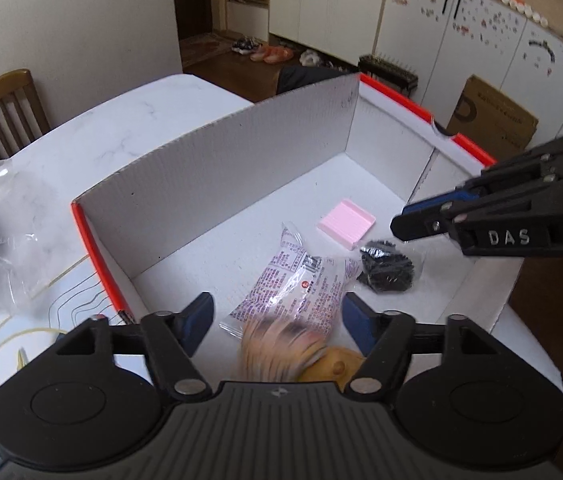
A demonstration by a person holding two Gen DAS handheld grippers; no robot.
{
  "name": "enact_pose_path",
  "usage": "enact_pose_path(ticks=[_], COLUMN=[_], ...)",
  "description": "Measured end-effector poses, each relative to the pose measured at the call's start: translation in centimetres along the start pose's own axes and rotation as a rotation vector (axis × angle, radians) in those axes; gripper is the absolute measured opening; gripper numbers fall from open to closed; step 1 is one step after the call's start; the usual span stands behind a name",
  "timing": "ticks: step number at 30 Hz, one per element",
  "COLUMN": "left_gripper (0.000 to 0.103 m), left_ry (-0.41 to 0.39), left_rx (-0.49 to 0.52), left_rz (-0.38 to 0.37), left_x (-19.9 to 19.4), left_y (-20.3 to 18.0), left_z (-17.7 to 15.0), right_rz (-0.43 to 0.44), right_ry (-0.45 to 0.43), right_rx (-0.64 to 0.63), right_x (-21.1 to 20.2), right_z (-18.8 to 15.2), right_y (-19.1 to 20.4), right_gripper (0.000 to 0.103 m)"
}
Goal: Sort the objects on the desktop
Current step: 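Open both tools to drop the packet and cable into the shoebox, then move both tools back to the table pile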
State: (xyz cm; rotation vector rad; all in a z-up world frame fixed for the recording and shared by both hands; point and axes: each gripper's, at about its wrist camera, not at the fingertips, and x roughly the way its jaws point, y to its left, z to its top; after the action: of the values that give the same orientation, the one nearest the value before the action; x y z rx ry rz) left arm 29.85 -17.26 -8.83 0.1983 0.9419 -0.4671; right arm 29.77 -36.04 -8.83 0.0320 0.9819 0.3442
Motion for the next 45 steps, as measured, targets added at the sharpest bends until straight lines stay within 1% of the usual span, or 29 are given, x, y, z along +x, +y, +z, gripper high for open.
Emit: enact_pose_path(ticks=[2,3,4,7,10,16,20,25,27,34,35,36,38,41,45], left_gripper=[0.075,0.082,0.085,0.085,0.085,0.085,0.085,0.085,0.085,0.085,0.085,0.085,0.085,0.085,0.085], left_ry=[-0.022,-0.033,-0.045,-0.072,-0.104,-0.166,-0.201,-0.22,-0.228,-0.249,-0.25,-0.251,-0.263,-0.271,-0.279], left_rx=[-0.015,-0.021,-0.03,-0.062,-0.076,-0.054,-0.048,-0.057,-0.062,-0.09,-0.097,-0.103,-0.11,-0.125,-0.154], left_rz=[-0.009,-0.006,-0.001,-0.011,-0.002,0.021,0.039,0.045,0.039,0.041,0.045,0.049,0.065,0.069,0.076], left_x=[-0.6,-0.9,-1.3,-2.4,-3.5,-5.6,-6.9,-8.4,-9.1,-11.4,-11.7,-11.9,-12.6,-13.6,-14.7], left_y=[0.1,0.1,0.0,0.1,-0.1,-0.8,-0.6,0.2,0.6,2.7,3.0,3.5,4.2,5.4,7.2], left_z=[-0.2,-0.3,-0.4,-0.9,-1.3,-2.0,-2.3,-2.9,-3.4,-5.2,-5.5,-5.8,-6.4,-7.2,-8.2], right_rz=[0.008,0.01,0.012,0.02,0.023,0.021,0.024,0.019,0.015,0.017,0.016,0.016,0.017,0.015,0.029], right_ry=[-0.002,-0.001,-0.001,-0.001,-0.001,0.005,-0.005,-0.015,-0.018,-0.039,-0.043,-0.049,-0.076,-0.107,-0.124], right_rx=[-0.005,-0.009,-0.014,-0.022,-0.025,-0.027,-0.028,-0.035,-0.031,-0.025,-0.027,-0.029,-0.033,-0.05,-0.079], right_x=[-0.2,-0.3,-0.4,-0.5,-0.7,-0.9,-1.4,-1.8,-1.9,-2.6,-2.7,-2.8,-3.2,-3.7,-3.8], right_z=[-0.1,-0.2,-0.3,-0.3,-0.4,-0.7,-0.7,-0.8,-0.9,-1.0,-1.0,-1.0,-1.0,-0.8,-0.4], right_y=[0.2,0.4,0.5,0.9,1.2,1.8,2.3,3.4,3.8,5.5,5.9,6.2,7.1,8.6,10.8], right_gripper=[0.01,0.01,0.01,0.01,0.01,0.011,0.013,0.021,0.026,0.031,0.034,0.044,0.059,0.06,0.063])
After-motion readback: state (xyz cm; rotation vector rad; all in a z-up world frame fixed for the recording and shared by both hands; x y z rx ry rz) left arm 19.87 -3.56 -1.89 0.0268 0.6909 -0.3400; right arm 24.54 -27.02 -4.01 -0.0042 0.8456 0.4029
